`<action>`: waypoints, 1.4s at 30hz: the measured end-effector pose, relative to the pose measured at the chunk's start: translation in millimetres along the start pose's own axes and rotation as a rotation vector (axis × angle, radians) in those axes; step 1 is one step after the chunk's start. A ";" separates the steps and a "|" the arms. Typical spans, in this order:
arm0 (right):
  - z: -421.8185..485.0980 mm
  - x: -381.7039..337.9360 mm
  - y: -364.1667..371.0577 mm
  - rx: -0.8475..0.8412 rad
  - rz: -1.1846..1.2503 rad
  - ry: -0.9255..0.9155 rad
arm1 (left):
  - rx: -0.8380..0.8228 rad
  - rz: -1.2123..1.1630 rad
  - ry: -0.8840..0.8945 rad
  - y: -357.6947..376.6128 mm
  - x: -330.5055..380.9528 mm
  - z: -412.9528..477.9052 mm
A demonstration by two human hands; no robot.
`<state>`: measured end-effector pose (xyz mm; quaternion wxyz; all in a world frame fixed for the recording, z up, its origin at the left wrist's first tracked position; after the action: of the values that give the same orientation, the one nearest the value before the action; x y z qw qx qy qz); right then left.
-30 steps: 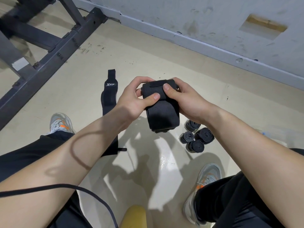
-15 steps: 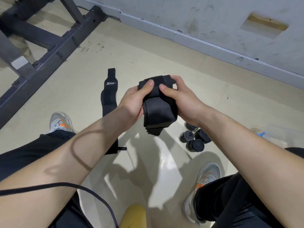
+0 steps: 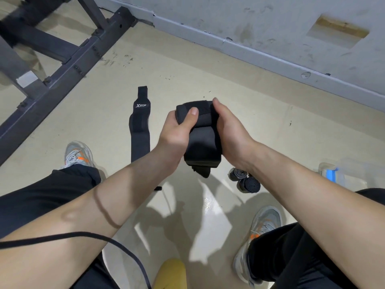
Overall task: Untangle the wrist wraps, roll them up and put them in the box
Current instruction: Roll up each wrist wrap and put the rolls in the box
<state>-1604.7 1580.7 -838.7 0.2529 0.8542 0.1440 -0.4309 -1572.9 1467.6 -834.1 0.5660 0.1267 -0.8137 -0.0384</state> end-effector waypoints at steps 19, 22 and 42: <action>-1.1 -24.9 -9.4 0.004 -0.263 -0.224 | -0.124 0.008 -0.151 2.4 5.4 0.1; -3.2 -27.3 -8.5 -0.040 -0.271 -0.174 | -0.066 0.023 -0.113 -7.2 7.4 2.0; -4.1 -23.3 -9.0 -0.100 -0.191 -0.106 | -0.134 0.170 -0.097 -3.1 11.6 -1.5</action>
<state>-1619.9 1589.8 -820.6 0.2602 0.7990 0.2325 -0.4898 -1574.9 1461.9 -823.6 0.5342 0.0172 -0.8436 -0.0510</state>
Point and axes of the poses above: each hand's wrist, its own z-axis towards the middle knuckle, its own y-axis out of the palm, x = y × z, the point moved 8 cm from there along z, towards the middle knuckle, and after that the axes turned 8 degrees about -x, right-handed, at the moved point
